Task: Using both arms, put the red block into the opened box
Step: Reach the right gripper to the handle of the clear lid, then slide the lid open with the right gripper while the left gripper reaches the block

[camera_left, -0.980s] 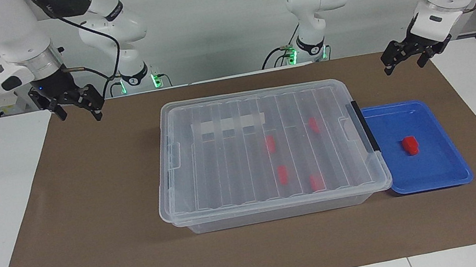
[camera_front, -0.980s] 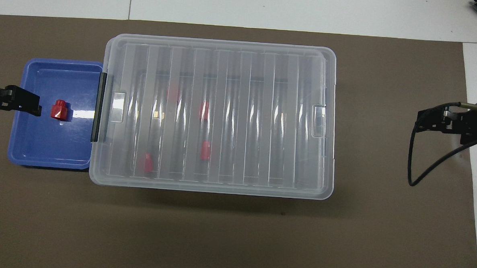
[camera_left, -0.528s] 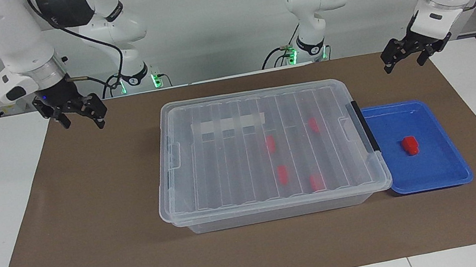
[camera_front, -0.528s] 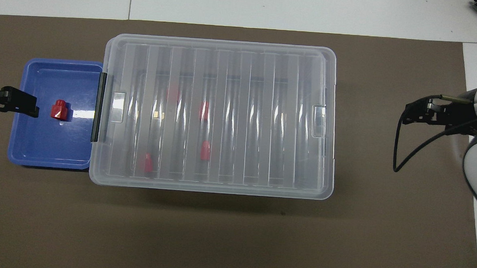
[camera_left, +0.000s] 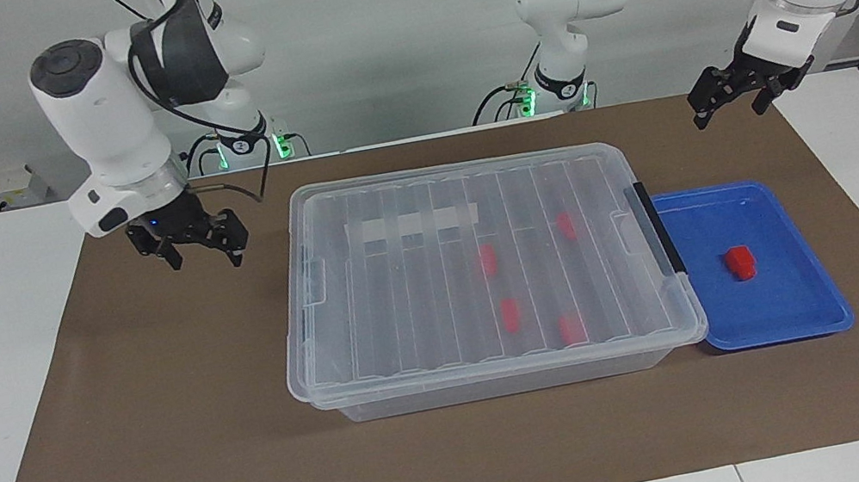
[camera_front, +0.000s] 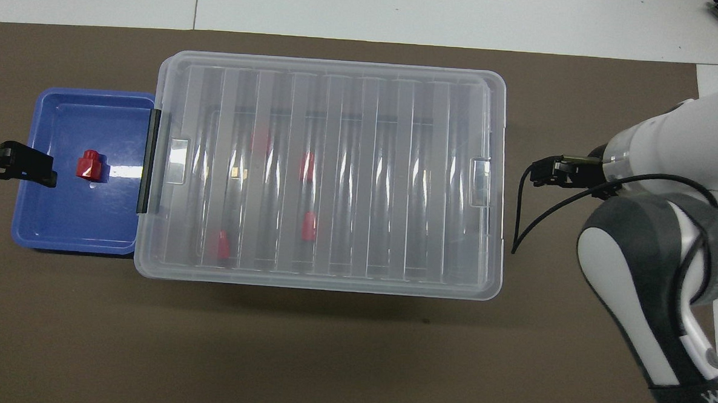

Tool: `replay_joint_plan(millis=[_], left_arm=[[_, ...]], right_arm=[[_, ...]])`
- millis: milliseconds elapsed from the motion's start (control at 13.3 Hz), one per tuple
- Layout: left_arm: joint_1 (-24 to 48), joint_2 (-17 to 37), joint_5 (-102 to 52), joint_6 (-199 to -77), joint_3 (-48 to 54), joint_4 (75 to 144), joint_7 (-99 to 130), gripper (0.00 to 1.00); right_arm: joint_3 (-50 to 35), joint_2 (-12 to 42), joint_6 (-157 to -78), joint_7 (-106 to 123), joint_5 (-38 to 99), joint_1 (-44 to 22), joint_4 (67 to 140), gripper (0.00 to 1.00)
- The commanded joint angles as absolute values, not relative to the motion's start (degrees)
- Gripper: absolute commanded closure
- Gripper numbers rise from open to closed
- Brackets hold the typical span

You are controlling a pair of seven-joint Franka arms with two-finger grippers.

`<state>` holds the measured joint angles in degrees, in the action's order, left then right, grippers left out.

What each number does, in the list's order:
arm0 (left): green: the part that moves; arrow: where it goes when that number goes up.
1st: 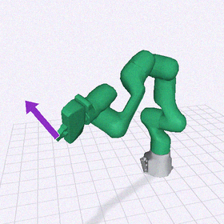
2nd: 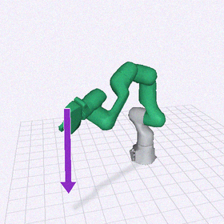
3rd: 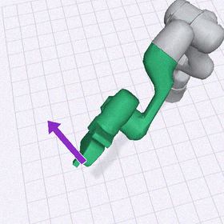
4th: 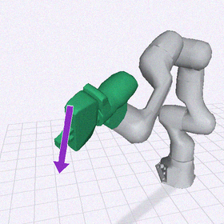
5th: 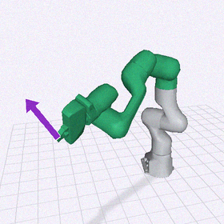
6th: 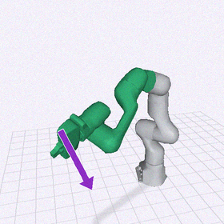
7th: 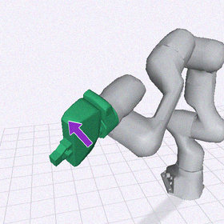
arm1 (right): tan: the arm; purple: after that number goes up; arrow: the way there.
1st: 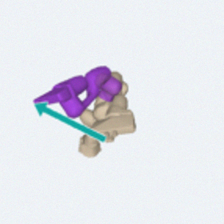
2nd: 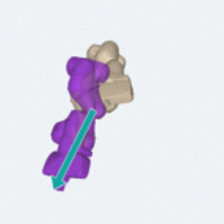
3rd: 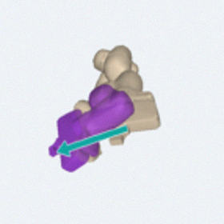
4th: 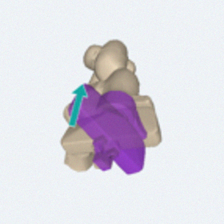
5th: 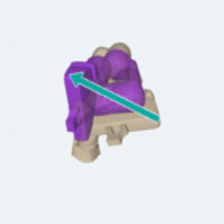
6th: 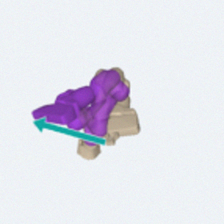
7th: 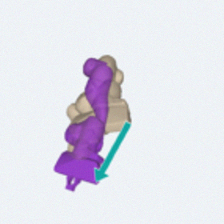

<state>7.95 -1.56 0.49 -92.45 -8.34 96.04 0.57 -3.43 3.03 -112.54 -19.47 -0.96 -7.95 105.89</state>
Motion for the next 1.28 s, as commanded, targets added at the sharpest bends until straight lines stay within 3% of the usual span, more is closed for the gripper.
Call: replay_joint_plan(millis=[0,226,603,1055,1206], left_arm=[[3.62,-4.22,0.35,-100.52,-8.26,102.03,-1.48,0.00],[2.64,-2.73,0.35,-108.34,-8.26,106.60,-5.01,0.00],[1.06,5.26,0.44,-128.80,-8.26,115.20,-7.03,0.00],[-0.62,16.51,0.35,-135.78,-8.17,115.31,-14.32,0.00],[-0.44,17.75,0.35,-136.49,-8.17,115.23,-14.33,0.00]], right_arm=[[-3.69,2.37,-114.34,-21.44,-0.79,-9.66,108.97,0.00],[-3.69,1.06,-115.92,-21.18,-0.97,-10.37,112.31,0.00],[-3.60,-0.43,-114.61,-21.18,-1.14,-9.76,114.78,0.00],[-3.52,-1.67,-113.04,-11.80,-1.14,-4.06,115.66,0.00],[-3.60,-1.76,-111.01,-6.53,-1.14,-1.24,115.66,0.00]])
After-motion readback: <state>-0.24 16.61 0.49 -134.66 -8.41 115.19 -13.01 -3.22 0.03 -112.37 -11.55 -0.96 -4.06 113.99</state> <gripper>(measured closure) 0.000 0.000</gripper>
